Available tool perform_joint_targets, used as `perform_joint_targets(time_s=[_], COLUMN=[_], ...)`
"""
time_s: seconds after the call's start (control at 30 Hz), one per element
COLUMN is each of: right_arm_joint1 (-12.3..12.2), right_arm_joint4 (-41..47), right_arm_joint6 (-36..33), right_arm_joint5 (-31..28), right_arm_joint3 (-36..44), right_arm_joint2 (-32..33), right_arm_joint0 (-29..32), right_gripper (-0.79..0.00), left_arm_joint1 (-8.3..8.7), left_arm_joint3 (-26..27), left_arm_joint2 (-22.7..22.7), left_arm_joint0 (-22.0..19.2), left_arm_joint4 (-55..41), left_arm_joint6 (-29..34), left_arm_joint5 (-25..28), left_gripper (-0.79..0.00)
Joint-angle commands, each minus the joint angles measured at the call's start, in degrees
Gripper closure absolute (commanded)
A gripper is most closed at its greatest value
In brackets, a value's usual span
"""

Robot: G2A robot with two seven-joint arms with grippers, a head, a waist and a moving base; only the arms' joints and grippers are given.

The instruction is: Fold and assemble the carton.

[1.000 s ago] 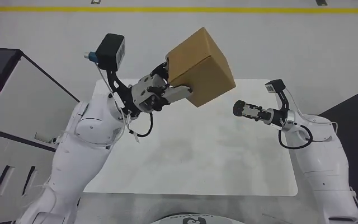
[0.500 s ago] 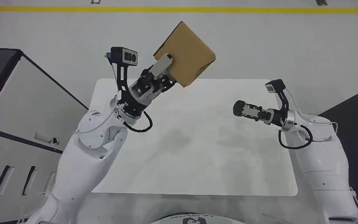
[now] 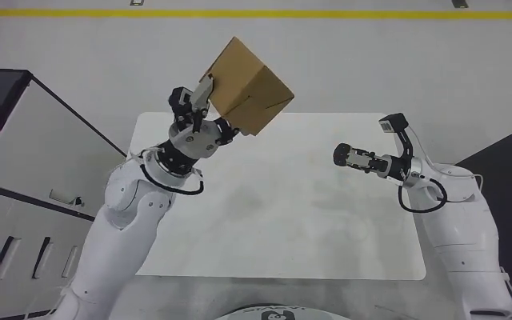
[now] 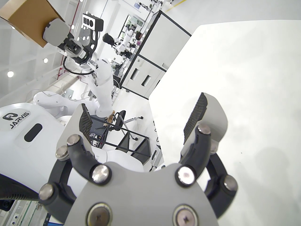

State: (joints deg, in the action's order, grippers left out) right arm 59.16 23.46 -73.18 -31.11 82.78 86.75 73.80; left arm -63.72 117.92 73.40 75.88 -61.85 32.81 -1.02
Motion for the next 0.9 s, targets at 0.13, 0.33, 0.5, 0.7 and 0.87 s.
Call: perform_joint_targets(time_s=[0.13, 0.33, 0.5, 0.7, 0.87], right_arm_joint1=[0.0, 0.0, 0.0, 0.0, 0.0], right_arm_joint4=[0.0, 0.0, 0.0, 0.0, 0.0], right_arm_joint6=[0.0, 0.0, 0.0, 0.0, 0.0], right_arm_joint5=[0.0, 0.0, 0.0, 0.0, 0.0], right_arm_joint3=[0.0, 0.0, 0.0, 0.0, 0.0], right_arm_joint2=[0.0, 0.0, 0.0, 0.0, 0.0], right_arm_joint0=[0.0, 0.0, 0.0, 0.0, 0.0], right_gripper=[-0.785, -0.785, -0.785, -0.785, -0.785], left_arm_joint1=[0.21, -0.05, -0.69, -0.78, -0.91], left_arm_joint3=[0.87, 1.93, 3.11, 3.74, 3.34], left_arm_joint2=[1.63, 1.15, 0.73, 1.53, 1.96], left_arm_joint0=[-0.82, -0.27, -0.22, 0.1, 0.11], left_arm_joint4=[0.98, -2.3, -13.84, -15.8, -14.73], left_arm_joint6=[-0.13, -0.92, -0.89, -3.82, -1.55], left_arm_joint5=[-3.66, -4.01, -5.99, -9.93, -9.32], left_gripper=[0.0, 0.0, 0.0, 0.0, 0.0])
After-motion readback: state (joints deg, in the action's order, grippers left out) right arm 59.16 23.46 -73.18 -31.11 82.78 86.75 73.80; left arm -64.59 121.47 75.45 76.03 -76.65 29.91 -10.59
